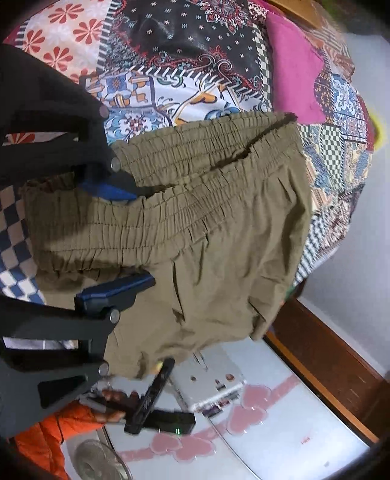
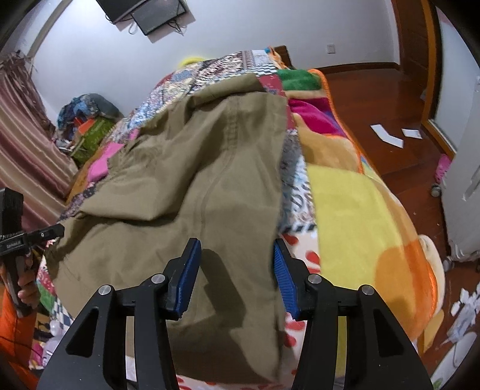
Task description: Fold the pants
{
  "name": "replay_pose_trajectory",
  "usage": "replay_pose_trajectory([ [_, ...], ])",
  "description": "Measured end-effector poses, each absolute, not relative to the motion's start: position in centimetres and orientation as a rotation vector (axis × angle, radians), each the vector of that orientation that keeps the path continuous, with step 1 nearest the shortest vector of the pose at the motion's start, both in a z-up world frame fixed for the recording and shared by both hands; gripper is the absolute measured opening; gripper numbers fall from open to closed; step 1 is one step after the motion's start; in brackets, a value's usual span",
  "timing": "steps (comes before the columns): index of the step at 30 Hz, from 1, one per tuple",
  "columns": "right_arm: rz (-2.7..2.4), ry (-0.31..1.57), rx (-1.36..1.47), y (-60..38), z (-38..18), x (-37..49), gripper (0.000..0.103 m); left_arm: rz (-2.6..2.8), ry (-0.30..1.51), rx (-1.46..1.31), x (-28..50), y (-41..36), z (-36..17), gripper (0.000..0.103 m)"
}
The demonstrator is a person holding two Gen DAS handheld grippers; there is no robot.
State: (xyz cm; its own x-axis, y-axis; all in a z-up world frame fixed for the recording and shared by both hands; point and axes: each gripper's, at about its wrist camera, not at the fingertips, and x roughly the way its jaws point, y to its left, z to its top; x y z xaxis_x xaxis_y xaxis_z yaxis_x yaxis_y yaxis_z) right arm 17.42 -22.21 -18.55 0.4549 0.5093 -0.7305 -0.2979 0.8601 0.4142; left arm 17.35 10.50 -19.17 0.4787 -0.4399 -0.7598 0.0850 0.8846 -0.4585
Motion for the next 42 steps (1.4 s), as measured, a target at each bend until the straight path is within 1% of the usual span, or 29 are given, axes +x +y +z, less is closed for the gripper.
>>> replay_pose_trajectory([
  [1,0.505,0.976,0.227,-22.0,-18.5,17.5,0.034,-0.328,1.020,-0.382,17.1,10.5,-18.8,0.019],
  [2,0.505,0.974,0.204,-21.7,-18.3,17.6,0.028,-0.329,1.022,-0.375,17.0,10.3,-18.6,0.018],
  [3,0.513,0.976,0.195,-21.4,-18.3,17.6,0.016,-0.329,1.018,-0.368,16.8,10.2,-18.3,0.015],
  [4,0.526,0.978,0.194,-21.2,-18.2,17.7,0.010,-0.328,1.009,-0.354,16.5,9.9,-18.0,0.013],
  [8,0.537,0.950,0.149,-20.4,-17.5,17.1,0.008,-0.309,0.978,-0.293,15.6,9.0,-16.4,0.007],
  [12,0.512,0.894,0.122,-20.7,-16.5,16.3,0.004,-0.279,0.951,-0.262,14.6,9.1,-15.0,0.005],
  [19,0.503,0.896,0.151,-22.2,-16.4,15.0,0.004,-0.254,0.940,-0.268,11.1,10.1,-14.3,0.003],
  [27,0.519,0.984,0.169,-23.9,-17.2,14.3,0.006,-0.193,0.992,-0.296,9.6,10.9,-17.1,0.004],
  [29,0.522,1.005,0.166,-24.4,-17.4,13.9,0.013,-0.182,0.998,-0.278,9.6,10.6,-17.2,0.004],
  [30,0.526,1.014,0.167,-24.6,-17.5,13.7,0.021,-0.176,1.006,-0.267,9.7,10.5,-17.3,0.005],
  [31,0.524,1.016,0.166,-24.6,-17.5,13.5,0.032,-0.169,1.014,-0.254,9.7,10.4,-17.5,0.006],
  [33,0.518,1.024,0.163,-24.7,-17.9,13.1,0.046,-0.161,1.022,-0.237,9.6,10.1,-17.7,0.007],
  [34,0.521,1.030,0.163,-24.8,-18.2,12.9,0.046,-0.160,1.028,-0.233,9.6,9.9,-17.8,0.011],
  [35,0.527,1.042,0.163,-24.7,-18.5,12.9,0.046,-0.160,1.037,-0.234,9.6,9.9,-18.0,0.018],
  [37,0.536,1.058,0.163,-24.3,-19.0,12.7,0.046,-0.168,1.049,-0.243,9.5,9.9,-18.4,0.023],
  [38,0.544,1.070,0.152,-24.0,-19.4,12.7,0.046,-0.168,1.053,-0.239,9.5,9.8,-18.5,0.024],
  [39,0.540,1.074,0.141,-23.8,-19.5,12.6,0.043,-0.166,1.058,-0.233,9.4,9.6,-18.7,0.024],
  [41,0.535,1.082,0.116,-23.3,-19.9,12.6,0.034,-0.159,1.064,-0.228,9.4,9.4,-19.0,0.024],
  [42,0.514,1.080,0.085,-23.1,-20.0,12.5,0.026,-0.155,1.065,-0.228,9.4,9.4,-19.1,0.024],
])
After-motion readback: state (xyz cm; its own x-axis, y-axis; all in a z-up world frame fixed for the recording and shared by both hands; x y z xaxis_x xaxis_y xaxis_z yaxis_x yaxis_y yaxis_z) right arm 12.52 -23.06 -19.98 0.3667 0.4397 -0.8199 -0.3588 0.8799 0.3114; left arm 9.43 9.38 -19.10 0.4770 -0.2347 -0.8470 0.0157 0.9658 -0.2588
